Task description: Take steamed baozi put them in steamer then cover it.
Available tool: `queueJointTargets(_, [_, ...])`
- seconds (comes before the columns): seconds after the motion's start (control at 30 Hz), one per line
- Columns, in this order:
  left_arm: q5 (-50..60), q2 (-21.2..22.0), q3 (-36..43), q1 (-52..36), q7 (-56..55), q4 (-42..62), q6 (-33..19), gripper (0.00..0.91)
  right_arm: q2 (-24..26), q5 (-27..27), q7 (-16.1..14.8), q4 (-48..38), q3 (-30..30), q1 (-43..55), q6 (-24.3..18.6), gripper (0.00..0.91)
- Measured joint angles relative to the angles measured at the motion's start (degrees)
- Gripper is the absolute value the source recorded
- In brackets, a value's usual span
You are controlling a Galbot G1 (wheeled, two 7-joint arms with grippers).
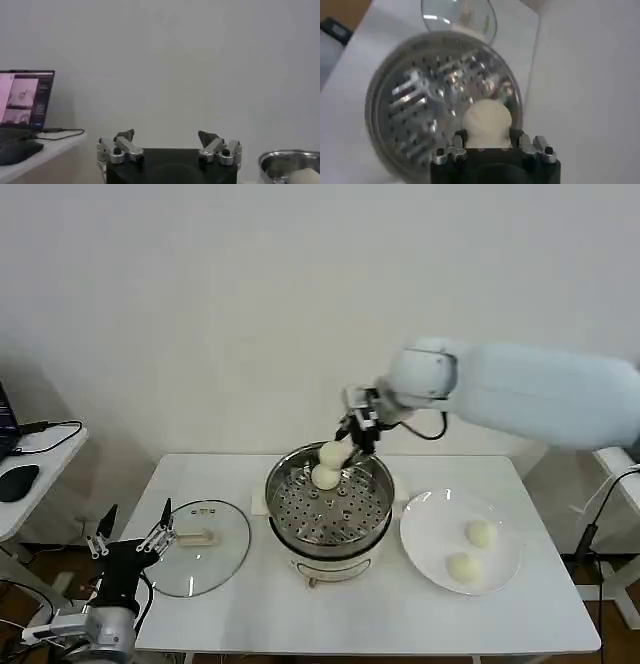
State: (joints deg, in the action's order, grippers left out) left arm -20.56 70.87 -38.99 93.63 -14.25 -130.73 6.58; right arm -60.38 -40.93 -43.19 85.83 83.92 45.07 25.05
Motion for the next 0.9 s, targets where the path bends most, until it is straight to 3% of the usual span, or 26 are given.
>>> queueJointTargets(0.4, [-0.07,0.21,-0.02,-0.99,0.23,0.49,-0.18,0.907,-8.64,-6.40,4.74,-3.32,0.60,-5.65,8.72,0.574])
queueJointTargets(0.9, [-0.17,0.27,-0.42,-0.32,0.67,-0.14,-0.77,0.907,-14.49,-5.35,6.03,-8.39,-0.17,-10.33,11.74,0.574])
